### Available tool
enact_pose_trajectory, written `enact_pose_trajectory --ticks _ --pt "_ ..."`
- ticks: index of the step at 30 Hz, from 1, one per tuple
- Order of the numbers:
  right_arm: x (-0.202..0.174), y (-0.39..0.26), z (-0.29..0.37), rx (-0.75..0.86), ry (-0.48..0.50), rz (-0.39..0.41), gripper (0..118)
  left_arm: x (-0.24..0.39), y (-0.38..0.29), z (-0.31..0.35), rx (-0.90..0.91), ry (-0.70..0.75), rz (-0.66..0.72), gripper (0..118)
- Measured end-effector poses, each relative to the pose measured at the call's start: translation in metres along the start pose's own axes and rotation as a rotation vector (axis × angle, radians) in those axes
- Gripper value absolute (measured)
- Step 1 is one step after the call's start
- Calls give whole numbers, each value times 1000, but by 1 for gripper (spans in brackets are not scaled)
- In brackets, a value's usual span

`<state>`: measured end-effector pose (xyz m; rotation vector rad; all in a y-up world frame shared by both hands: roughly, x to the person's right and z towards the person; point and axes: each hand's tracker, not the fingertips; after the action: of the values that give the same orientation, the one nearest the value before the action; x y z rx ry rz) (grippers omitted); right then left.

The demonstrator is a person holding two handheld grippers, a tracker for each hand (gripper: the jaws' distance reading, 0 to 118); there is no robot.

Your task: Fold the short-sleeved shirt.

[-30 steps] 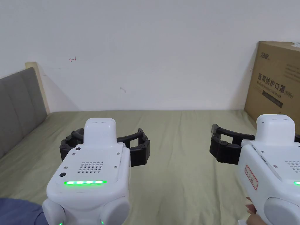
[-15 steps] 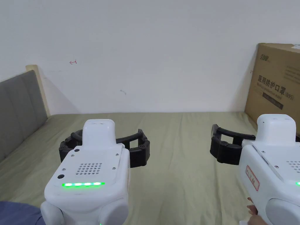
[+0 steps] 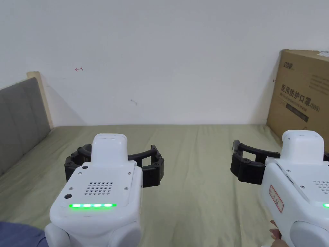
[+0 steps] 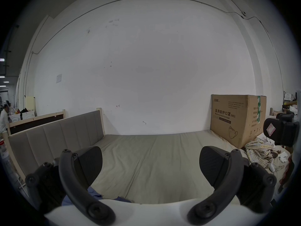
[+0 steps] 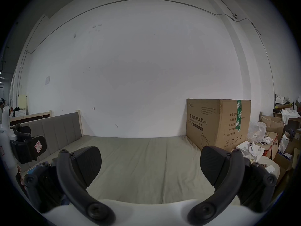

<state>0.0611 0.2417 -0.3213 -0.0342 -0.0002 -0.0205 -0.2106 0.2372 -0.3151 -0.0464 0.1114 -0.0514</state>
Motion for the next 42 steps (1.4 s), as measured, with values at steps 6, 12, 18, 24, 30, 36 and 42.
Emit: enact_pose_trajectory --ticks 6,12,18,24,30,36,42 --pt "-1 0 1 2 4 -6 118 -1 -2 0 -15 4 2 118" --pt "-2 -1 2 2 6 -1 118 -2 -3 0 -16 3 6 118" --pt "1 0 1 3 0 -8 118 -2 -1 0 -13 5 10 118" --pt "2 0 2 5 -1 -13 118 -1 -1 0 -20 0 11 118" --pt "5 3 3 9 -5 -22 118 -1 0 0 -18 -4 4 118" --pt "8 3 3 8 -11 -25 118 1 1 0 -16 -19 -40 118" --pt "7 3 4 17 -15 -17 118 -1 3 8 7 -16 -46 115"
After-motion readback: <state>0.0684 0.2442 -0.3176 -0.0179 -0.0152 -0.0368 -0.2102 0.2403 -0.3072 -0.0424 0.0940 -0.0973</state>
